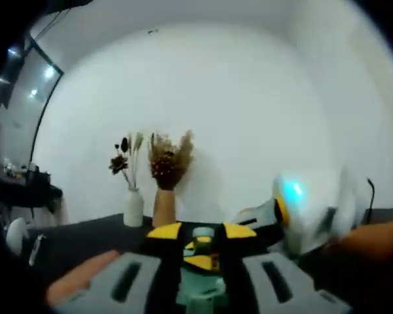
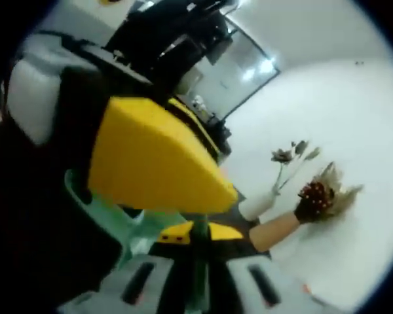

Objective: Pick up the broom and sweep the trash on the tabletop into the dustpan.

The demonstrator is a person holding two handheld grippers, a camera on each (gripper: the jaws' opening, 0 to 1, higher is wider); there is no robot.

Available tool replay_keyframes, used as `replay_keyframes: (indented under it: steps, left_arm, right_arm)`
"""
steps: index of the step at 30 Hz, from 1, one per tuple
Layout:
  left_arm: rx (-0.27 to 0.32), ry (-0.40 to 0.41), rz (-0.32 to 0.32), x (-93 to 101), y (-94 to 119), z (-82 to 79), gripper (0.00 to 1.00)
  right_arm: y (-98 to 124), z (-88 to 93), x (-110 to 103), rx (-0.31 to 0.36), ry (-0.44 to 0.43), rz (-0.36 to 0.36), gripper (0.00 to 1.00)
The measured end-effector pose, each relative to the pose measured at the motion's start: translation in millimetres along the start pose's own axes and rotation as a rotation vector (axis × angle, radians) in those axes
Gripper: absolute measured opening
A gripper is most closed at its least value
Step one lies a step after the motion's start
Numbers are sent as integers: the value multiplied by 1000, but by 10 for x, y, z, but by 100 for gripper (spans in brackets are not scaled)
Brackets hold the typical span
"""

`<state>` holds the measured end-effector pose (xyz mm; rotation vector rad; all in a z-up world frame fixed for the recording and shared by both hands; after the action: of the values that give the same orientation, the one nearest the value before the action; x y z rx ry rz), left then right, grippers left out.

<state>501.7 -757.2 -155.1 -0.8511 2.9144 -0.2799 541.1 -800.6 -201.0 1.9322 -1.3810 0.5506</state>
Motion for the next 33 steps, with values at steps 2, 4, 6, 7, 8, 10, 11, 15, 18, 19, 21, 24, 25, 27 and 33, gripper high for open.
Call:
replay_keyframes:
  steps: [2, 4, 6, 7, 8, 10, 11, 15, 18, 19, 21, 24, 25, 27, 33]
  left_arm:
    - [12, -3, -1, -1, -11, -11, 24]
    - [17, -6, 2, 15, -31, -17, 24]
    - [18, -8, 3, 30, -62, -15, 22]
    - [9, -9, 1, 32, -75, 2, 21]
    - [3, -19, -5, 31, -83, 19, 18]
    - [4, -40, -15, 14, -80, 22, 16]
    - [4, -38, -15, 13, -83, 21, 16]
    - [3, -28, -12, 14, -85, 19, 16]
    - [5, -21, -18, 7, -87, 17, 16]
    - [6, -18, -24, -10, -88, 17, 16]
    - [9, 6, -21, -27, -88, 17, 15]
    - [12, 13, -21, -22, -83, 21, 15]
    - [12, 9, -23, -18, -80, 23, 15]
    - [12, 10, -19, -6, -77, 25, 15]
    - [0, 6, -21, 4, -47, 45, 15]
  right_arm:
    - [1, 1, -4, 0, 0, -1, 6]
    - [2, 2, -4, 0, 2, -1, 6]
    - [2, 3, -1, 0, 3, 1, 6]
    - [2, 3, -2, 0, 2, 1, 6]
    - [2, 4, -6, 0, 2, -1, 6]
    - [2, 6, -6, 0, 5, 1, 6]
    - [2, 6, -9, 0, 6, 1, 6]
    - [8, 4, -3, 4, 5, 4, 7]
    - [48, 6, -3, 1, -4, -14, 8]
    - [75, 12, -36, -2, -39, -54, 11]
    - [154, -13, 19, 5, -59, -69, 15]
    - [331, -18, 63, -26, -106, -138, 15]
    - [408, -44, 158, -12, -96, -121, 15]
    - [610, -53, 139, -22, -179, -180, 15]
    - [857, 97, 427, -24, -199, -82, 13]
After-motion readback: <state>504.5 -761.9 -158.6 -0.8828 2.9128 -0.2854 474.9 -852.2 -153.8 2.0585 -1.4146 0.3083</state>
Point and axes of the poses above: the point that each gripper's makers call its tool centre point, and the gripper's own axes: y roughly backward along the fingers, x roughly to its right, z roughly out of its underside, the point moved 2 cm from there along y, roughly backward along the fingers, and after that the axes turned 5 degrees about -y, right-handed, at the moved point
